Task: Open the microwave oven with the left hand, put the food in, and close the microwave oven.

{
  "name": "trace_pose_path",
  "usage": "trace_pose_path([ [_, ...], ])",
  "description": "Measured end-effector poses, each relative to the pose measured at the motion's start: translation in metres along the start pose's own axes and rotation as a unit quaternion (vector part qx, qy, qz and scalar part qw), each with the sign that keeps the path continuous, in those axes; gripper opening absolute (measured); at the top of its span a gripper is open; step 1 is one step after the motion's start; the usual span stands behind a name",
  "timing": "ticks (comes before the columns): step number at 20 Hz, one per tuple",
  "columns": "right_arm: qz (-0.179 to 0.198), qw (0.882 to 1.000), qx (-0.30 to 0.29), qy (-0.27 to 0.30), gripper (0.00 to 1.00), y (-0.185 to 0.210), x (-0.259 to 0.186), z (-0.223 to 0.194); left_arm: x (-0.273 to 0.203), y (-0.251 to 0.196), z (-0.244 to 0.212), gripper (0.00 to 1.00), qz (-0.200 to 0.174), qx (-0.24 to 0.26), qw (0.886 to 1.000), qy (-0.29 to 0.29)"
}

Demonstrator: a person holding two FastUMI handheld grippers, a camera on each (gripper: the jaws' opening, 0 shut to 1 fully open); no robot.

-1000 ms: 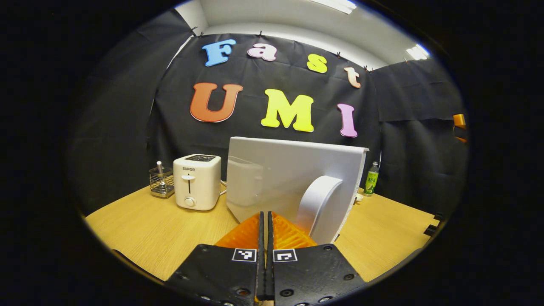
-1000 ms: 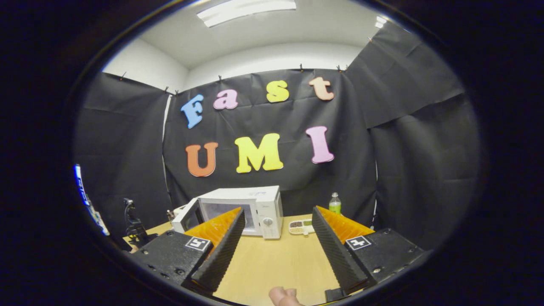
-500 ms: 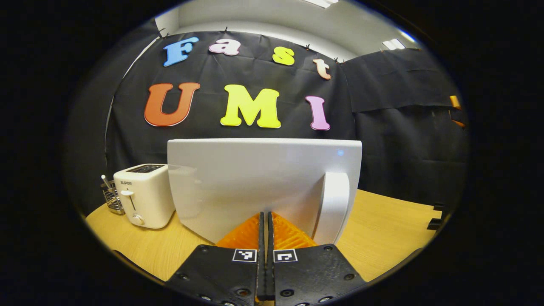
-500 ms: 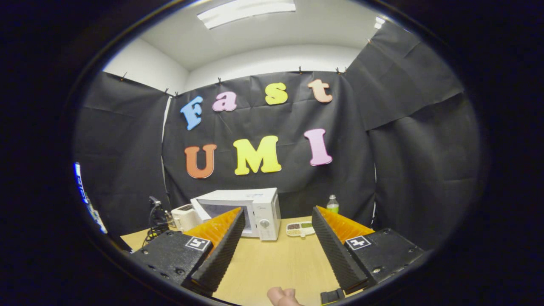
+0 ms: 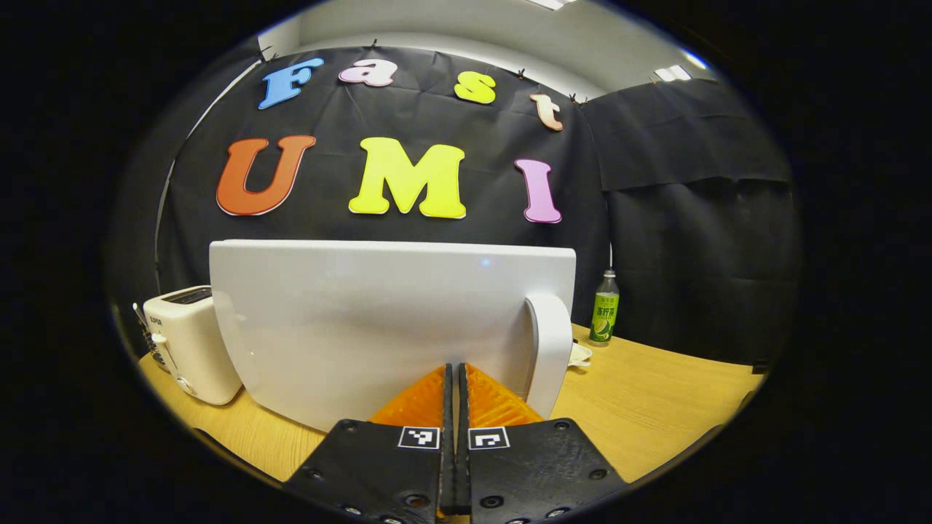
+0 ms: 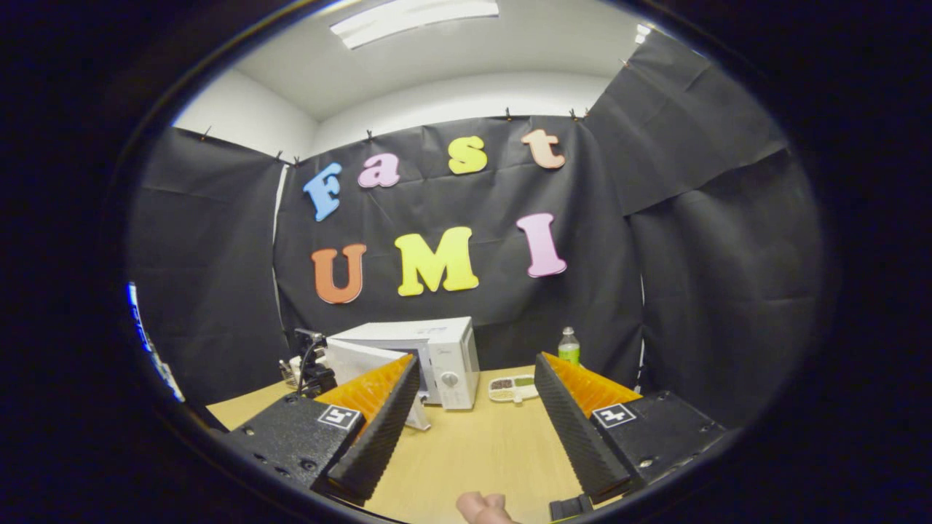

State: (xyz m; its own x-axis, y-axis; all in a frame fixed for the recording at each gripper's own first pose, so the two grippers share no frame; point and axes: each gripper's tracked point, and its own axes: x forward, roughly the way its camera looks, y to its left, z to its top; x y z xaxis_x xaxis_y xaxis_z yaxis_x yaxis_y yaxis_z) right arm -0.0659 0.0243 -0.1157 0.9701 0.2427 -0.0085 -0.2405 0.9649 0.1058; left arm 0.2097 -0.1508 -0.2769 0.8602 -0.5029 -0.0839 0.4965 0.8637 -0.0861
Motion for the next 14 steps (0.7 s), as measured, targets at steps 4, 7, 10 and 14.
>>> trace_pose_path([
  [4, 0.005, 1.000, 0.016, -0.002, 1.00, -0.010, 0.008, -0.006, 0.027, -0.003, -0.003, 0.00, 0.007, -0.009, 1.000, 0.007],
  [7, 0.007, 1.000, 0.022, 0.000, 0.91, -0.017, 0.013, -0.012, 0.045, -0.004, -0.005, 0.00, 0.014, -0.024, 1.000, 0.008],
  [10, 0.007, 1.000, 0.024, 0.010, 0.91, -0.025, 0.021, -0.021, 0.061, 0.004, -0.011, 0.00, 0.036, -0.035, 0.999, 0.011],
  [14, 0.006, 0.999, 0.037, 0.025, 1.00, -0.036, 0.030, -0.034, 0.068, 0.012, -0.015, 0.01, 0.055, -0.045, 0.997, 0.020],
])
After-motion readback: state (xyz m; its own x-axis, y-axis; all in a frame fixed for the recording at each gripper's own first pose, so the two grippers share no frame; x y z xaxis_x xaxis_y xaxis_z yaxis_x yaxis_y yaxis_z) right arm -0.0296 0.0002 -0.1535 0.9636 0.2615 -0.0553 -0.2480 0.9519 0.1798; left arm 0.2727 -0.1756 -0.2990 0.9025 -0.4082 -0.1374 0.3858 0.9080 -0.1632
